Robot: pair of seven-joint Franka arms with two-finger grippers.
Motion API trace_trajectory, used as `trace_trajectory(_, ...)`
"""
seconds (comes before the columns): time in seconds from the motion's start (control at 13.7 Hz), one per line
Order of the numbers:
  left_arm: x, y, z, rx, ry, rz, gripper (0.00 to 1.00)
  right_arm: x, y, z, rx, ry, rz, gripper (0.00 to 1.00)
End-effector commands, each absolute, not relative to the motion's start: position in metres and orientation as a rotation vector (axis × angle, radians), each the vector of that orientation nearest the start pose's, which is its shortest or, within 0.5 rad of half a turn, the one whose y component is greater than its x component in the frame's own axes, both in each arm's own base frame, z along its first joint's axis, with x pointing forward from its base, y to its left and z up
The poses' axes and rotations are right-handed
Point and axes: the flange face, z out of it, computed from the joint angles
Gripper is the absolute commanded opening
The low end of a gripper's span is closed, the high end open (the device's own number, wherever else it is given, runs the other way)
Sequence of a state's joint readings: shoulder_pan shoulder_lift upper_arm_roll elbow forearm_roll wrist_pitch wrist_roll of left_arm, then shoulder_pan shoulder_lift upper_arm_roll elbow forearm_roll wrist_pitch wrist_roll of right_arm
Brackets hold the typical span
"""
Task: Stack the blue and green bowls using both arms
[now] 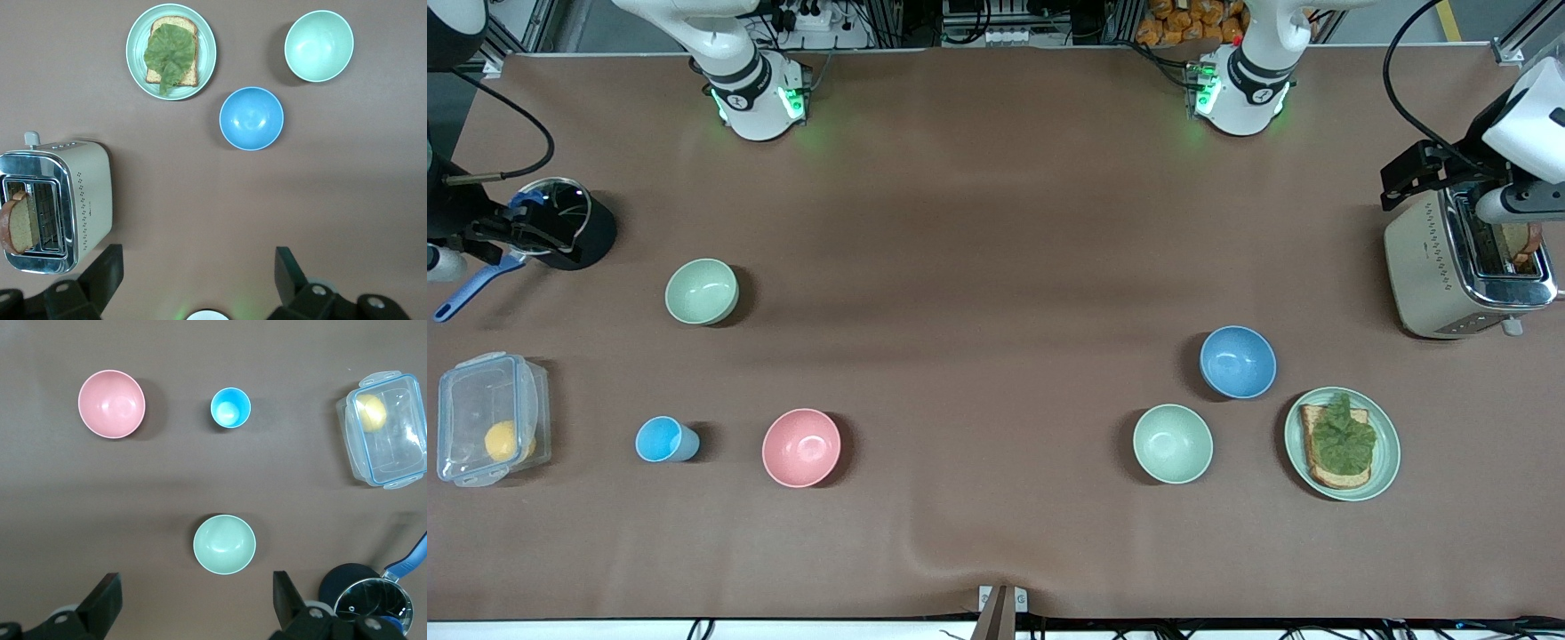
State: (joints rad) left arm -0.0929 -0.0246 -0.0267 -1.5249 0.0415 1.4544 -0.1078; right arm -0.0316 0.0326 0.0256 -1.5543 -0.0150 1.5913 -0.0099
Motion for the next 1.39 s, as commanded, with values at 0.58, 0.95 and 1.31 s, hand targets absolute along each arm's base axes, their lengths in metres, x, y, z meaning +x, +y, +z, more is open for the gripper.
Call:
trace_trajectory(0.58, 0.537, -0.055, 0.655, -3.085, 0.04, 0.03, 1.0, 0.572, -0.03, 0.609, -3.163, 0.078, -0.055, 1.0)
trace_trajectory(0.95, 0.538, -0.046, 0.652, -3.084, 0.011, 0.037, 1.0, 0.588, -0.035, 0.57, -3.155, 0.065, 0.064, 1.0)
trace_trajectory(1.31, 0.553, -0.041, 0.613, -3.09, -0.006, 0.167, 1.0, 0.575, -0.07, 0.512, -3.085, 0.104, 0.188, 1.0)
